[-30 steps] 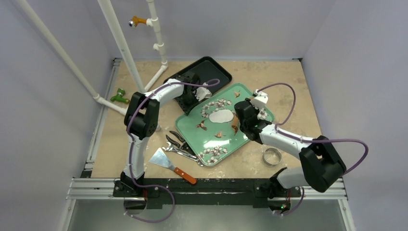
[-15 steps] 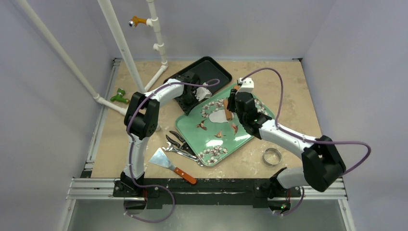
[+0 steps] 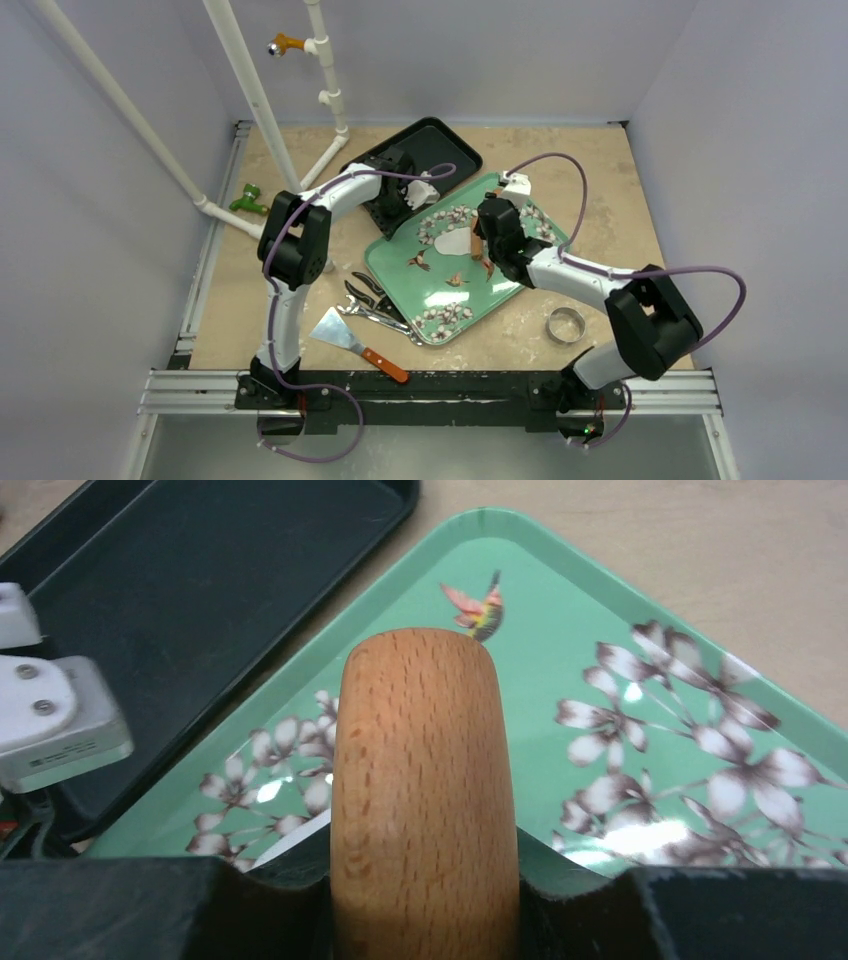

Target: Roll out the dumpling wrappers from the dough

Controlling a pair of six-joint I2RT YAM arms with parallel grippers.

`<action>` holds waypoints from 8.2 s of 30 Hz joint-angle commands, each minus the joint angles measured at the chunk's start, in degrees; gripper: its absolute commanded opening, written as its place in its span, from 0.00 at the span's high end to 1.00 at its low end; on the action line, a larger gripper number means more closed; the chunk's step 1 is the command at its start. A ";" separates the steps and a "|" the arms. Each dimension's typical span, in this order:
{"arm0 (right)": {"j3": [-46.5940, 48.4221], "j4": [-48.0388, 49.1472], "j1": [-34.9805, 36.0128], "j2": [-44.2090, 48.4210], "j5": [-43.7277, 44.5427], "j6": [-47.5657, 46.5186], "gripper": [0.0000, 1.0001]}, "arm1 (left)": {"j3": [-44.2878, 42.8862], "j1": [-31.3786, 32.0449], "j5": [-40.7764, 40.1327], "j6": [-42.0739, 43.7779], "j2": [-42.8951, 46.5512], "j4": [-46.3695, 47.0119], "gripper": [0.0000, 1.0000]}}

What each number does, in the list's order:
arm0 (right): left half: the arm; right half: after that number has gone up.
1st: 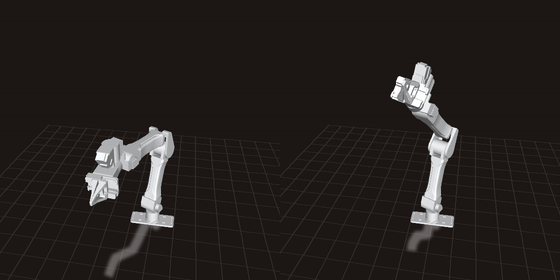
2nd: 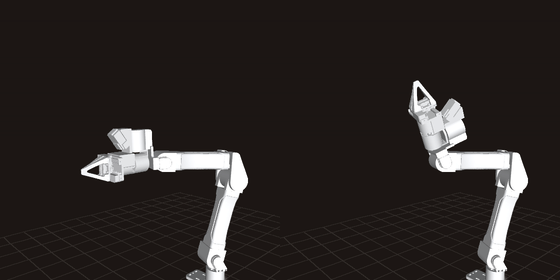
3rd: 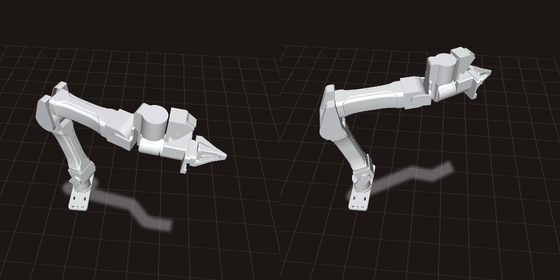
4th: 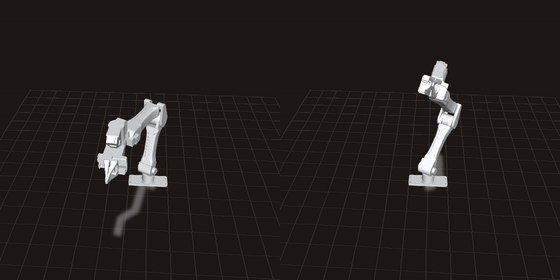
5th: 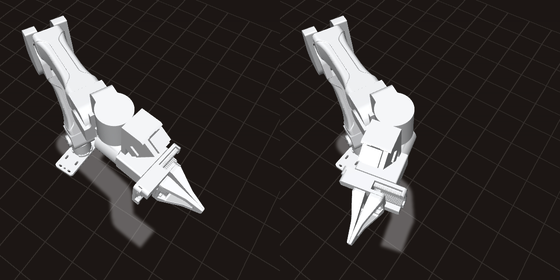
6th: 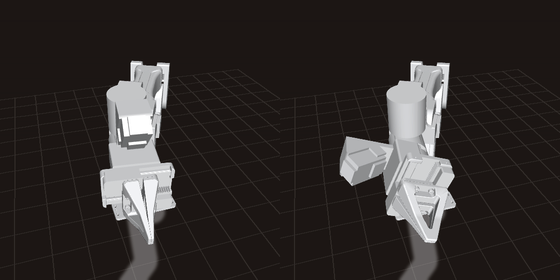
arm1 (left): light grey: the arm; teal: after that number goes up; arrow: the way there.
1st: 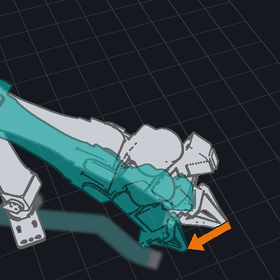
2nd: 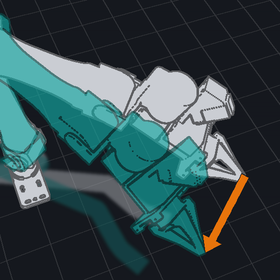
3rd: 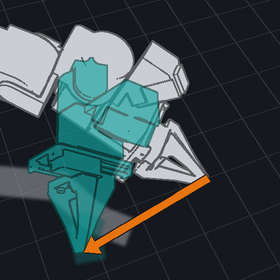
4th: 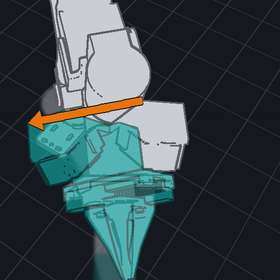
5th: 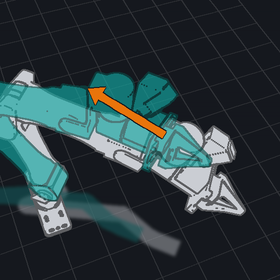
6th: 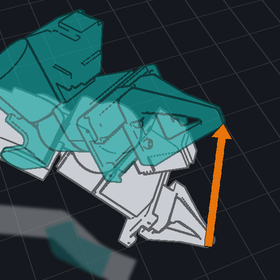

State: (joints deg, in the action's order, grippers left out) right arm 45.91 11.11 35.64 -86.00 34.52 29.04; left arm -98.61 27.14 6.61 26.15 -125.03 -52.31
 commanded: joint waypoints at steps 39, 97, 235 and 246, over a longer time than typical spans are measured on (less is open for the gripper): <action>-8.28 14.76 12.11 -11.49 -14.96 -10.21 1.00 | 2.17 -1.65 -4.06 3.34 -1.01 -1.69 1.00; -11.49 22.73 11.21 -19.16 -20.10 -12.40 1.00 | 1.54 -2.22 -2.88 3.28 -1.36 -2.21 1.00; -13.46 23.80 11.39 -12.60 -17.18 -11.38 1.00 | 0.01 -2.61 -2.44 3.47 -2.28 -3.33 1.00; -9.43 22.65 11.16 -7.14 -22.40 -13.05 1.00 | -0.01 -2.61 -2.45 3.51 -2.35 -3.36 1.00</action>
State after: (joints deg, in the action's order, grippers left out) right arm 36.64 43.27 46.52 -95.92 16.36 16.91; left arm -98.89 25.74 7.68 26.20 -125.14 -53.52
